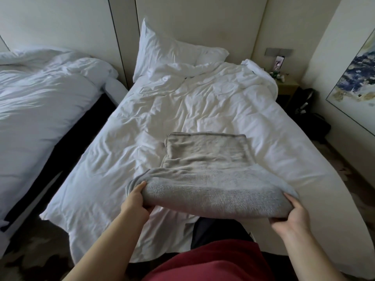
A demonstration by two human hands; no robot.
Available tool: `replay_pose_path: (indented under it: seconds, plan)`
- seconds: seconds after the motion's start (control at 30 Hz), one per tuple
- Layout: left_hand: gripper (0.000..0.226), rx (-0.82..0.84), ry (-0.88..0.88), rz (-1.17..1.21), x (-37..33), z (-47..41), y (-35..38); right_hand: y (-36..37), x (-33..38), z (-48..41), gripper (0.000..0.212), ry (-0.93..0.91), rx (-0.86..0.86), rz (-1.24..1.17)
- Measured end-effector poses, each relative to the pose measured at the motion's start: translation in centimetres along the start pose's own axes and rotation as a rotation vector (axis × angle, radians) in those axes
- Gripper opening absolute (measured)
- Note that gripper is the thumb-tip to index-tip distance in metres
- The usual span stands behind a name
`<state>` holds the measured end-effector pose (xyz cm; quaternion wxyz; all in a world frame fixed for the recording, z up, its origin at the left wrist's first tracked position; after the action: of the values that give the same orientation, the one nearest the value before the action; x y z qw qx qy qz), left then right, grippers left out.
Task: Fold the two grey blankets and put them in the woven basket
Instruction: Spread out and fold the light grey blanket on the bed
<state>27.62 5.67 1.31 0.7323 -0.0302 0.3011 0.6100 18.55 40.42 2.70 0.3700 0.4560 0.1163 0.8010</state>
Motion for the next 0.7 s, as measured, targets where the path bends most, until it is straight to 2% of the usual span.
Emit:
replay_pose_path:
  seconds: [0.23, 0.4, 0.5, 0.7]
  plan:
    - [0.061, 0.008, 0.012, 0.032, -0.2, 2.9, -0.5, -0.4, 0.2, 2.2, 0.013, 0.005, -0.077, 0.002]
    - [0.041, 0.002, -0.021, 0.056, -0.8, 5.5, -0.2, 0.2, 1.0, 3.8, 0.036, -0.006, -0.255, -0.098]
    - [0.031, 0.05, 0.03, 0.074, -2.0, 6.5, 0.4, 1.7, 2.1, 4.5, 0.025, -0.047, -0.232, -0.154]
    - [0.051, 0.068, 0.092, 0.083, -4.7, 6.6, 4.1, 6.3, 4.7, 3.8, 0.011, -0.087, -0.164, -0.159]
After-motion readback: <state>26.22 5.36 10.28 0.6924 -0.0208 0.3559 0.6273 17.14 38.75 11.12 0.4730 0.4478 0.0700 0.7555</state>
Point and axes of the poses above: each hand's wrist, its own z-axis away from the middle knuckle, its own y-axis out of the palm, x = y × z, the point moved 1 cm from there along -z, towards the middle knuckle, and after that the axes turned 2 degrees about -y, right-handed, at the moved point
